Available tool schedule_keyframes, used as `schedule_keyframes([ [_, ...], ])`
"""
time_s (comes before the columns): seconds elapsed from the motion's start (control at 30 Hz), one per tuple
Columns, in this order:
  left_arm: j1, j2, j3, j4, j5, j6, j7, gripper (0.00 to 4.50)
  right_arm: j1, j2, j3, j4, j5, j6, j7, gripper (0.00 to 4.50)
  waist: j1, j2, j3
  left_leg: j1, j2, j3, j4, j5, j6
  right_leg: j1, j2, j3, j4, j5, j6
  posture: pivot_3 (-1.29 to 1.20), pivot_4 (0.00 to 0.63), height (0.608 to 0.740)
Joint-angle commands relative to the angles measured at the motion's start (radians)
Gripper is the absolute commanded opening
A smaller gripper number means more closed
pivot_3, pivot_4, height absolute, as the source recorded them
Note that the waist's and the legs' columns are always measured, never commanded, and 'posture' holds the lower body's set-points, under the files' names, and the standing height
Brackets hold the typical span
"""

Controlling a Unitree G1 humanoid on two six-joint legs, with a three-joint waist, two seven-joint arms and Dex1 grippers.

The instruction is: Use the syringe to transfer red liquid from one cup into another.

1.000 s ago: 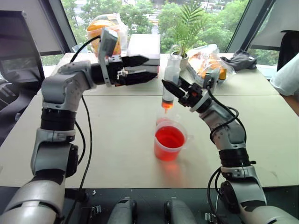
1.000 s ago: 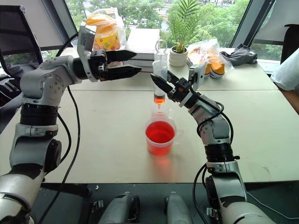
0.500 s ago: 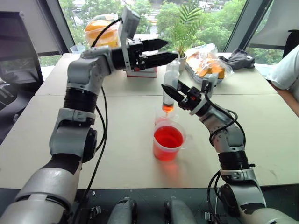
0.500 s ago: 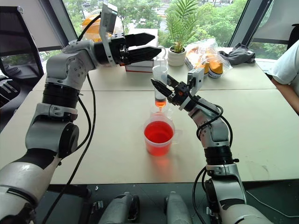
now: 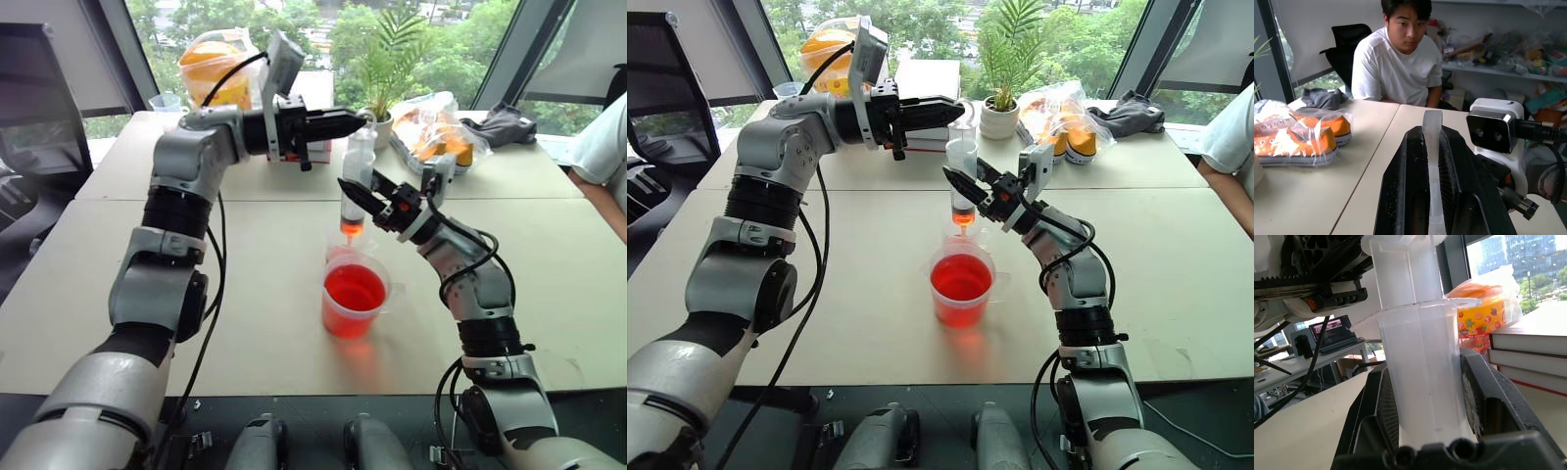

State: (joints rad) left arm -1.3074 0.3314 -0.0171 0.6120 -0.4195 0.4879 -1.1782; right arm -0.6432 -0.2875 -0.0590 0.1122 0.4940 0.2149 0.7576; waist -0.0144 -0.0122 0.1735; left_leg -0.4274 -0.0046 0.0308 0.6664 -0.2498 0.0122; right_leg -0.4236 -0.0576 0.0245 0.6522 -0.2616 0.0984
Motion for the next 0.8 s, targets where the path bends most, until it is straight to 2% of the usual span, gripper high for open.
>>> schedule_keyframes([
  [0.03, 0.018, -0.006, -0.018, -0.04, 0.021, -0.015, -0.01, 0.03, -0.032, -0.009, -0.022, -0.099, 0.026, 0.003, -0.005, 1.39, 0.0, 0.0, 0.0, 0.0, 0.0, 0.0, 0.0, 0.0, 0.0, 0.0, 0.0, 0.0, 0.0, 0.0, 0.0, 0.0, 0.15, 0.74],
  [0.8, 0.193, -0.017, -0.083, -0.186, 0.052, 0.012, -0.004, 0.03, -0.101, -0.037, -0.079, -0.214, 0.084, 0.121, -0.049, 1.39, 0.001, 0.0, 0.0, 0.0, 0.0, 0.0, 0.0, 0.0, 0.0, 0.0, 0.0, 0.0, 0.0, 0.0, 0.0, 0.0, 0.15, 0.74],
])
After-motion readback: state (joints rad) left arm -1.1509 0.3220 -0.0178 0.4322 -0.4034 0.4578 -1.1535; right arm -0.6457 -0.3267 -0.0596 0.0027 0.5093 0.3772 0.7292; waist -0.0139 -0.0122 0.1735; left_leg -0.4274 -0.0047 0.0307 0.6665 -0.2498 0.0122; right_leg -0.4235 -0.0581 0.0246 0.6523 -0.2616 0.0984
